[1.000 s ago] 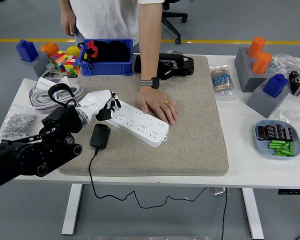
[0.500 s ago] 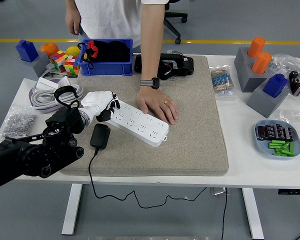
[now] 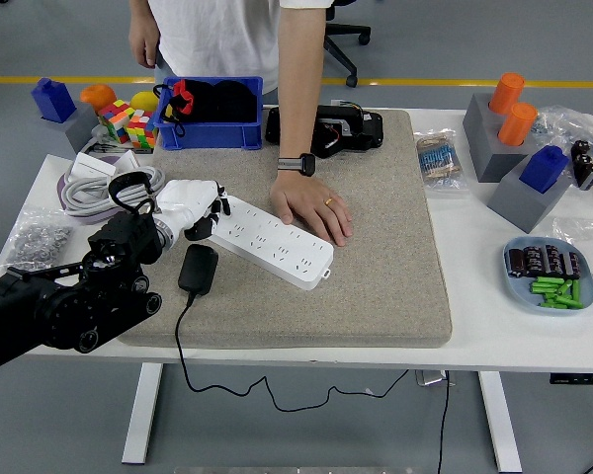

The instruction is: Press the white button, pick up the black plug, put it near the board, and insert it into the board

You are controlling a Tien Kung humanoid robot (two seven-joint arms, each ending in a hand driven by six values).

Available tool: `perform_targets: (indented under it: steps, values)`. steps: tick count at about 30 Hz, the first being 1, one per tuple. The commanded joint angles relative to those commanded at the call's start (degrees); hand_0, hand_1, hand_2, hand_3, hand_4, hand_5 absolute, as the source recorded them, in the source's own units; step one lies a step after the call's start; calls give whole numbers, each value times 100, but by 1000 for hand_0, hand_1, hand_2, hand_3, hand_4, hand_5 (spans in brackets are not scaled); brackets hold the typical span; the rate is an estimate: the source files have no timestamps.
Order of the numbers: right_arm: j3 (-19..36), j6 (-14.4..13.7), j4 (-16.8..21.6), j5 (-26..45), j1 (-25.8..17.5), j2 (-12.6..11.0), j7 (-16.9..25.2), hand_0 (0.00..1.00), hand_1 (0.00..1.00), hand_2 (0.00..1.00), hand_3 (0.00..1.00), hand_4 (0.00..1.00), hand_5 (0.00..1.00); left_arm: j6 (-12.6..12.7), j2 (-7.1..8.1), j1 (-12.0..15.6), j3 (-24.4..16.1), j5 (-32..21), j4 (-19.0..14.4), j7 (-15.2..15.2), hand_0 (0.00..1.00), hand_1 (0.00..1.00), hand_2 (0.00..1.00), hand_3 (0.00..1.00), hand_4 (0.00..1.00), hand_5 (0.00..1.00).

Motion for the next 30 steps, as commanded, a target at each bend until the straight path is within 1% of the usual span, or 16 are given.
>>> perform_targets:
  steps: [10,14,26,30]
  values:
    - [-12,0,3,4,1,1,0,640,644,624,603,681,457,-31,-45,10,159,-44,56,32,157,21,52,534,2,2]
    - [-13,1,5,1,-1,2,-1,640,644,624,603,681,457,-26,-47,14,164,-44,25,23,154,21,52,533,2,2]
    - [1,-3,3,-2,-8,3,0,640,644,624,603,681,456,-14,57,-2,-341,315,-402,73,151,21,53,534,2,2]
    - [-1,-2,6,-6,-9,7,0,640,644,624,603,681,456,-42,112,59,-564,401,-612,101,151,21,52,534,2,2]
